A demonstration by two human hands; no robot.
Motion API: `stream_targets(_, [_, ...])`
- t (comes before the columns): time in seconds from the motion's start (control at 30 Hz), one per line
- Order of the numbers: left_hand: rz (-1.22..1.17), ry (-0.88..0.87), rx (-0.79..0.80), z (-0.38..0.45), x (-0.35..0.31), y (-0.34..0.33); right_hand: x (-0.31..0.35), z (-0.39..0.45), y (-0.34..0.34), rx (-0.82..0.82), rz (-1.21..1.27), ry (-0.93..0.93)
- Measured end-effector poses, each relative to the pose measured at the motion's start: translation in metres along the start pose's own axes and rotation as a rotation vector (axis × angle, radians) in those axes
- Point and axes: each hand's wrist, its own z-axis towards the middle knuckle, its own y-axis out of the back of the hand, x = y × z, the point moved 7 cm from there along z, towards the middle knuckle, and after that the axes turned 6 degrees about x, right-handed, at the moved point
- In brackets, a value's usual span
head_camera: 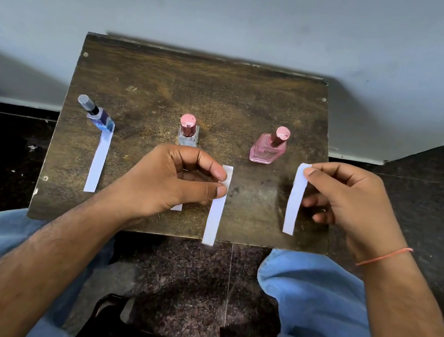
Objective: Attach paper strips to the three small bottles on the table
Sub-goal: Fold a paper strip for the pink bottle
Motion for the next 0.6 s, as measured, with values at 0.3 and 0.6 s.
stream_targets(0.3, [0.089,0.028,0.027,-0.004,0.002,0.006,-0.007,0.018,0.023,-0.153,-0.314,0.049])
stream_targets(0.6, [0.081,0.032,0.033,-0.009,-0.005,0.008,-0.001,0.021,0.018,-0.197,-0.384,0.048])
